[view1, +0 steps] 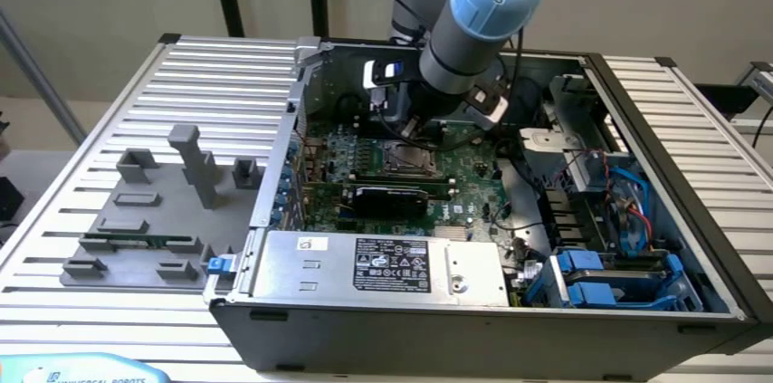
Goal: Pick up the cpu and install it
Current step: 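Install the first cpu locking lever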
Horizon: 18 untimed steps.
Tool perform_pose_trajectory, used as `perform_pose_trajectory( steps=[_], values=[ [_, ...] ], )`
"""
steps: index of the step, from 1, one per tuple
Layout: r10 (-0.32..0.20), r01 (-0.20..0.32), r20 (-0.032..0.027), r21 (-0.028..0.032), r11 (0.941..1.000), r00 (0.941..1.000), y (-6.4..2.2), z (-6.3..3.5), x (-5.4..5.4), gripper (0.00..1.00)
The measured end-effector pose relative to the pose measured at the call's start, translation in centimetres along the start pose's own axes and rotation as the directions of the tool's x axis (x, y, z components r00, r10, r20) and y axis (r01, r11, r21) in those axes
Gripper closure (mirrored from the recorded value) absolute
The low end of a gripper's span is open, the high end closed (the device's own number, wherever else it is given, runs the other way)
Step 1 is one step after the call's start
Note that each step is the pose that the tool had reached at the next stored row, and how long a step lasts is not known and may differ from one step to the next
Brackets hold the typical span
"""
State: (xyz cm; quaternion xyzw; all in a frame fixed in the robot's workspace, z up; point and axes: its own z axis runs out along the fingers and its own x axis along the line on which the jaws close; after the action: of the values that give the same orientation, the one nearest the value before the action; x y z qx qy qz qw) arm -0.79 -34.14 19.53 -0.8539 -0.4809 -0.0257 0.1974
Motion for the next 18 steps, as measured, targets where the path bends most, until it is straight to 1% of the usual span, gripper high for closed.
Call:
perform_pose_trajectory(
  steps=[5, 12, 18],
  values=[
    [0.000, 0.000, -0.0018, 0.0012, 1.0000, 1.0000, 0.17, 0.17, -0.20, 0.89],
    [-0.002, 0.002, -0.0065, 0.0047, 1.0000, 1.0000, 0.42, 0.36, -0.18, 0.89],
    [-0.002, 0.002, -0.0073, 0.0049, 1.0000, 1.0000, 0.66, 0.33, -0.11, 0.89]
  ],
)
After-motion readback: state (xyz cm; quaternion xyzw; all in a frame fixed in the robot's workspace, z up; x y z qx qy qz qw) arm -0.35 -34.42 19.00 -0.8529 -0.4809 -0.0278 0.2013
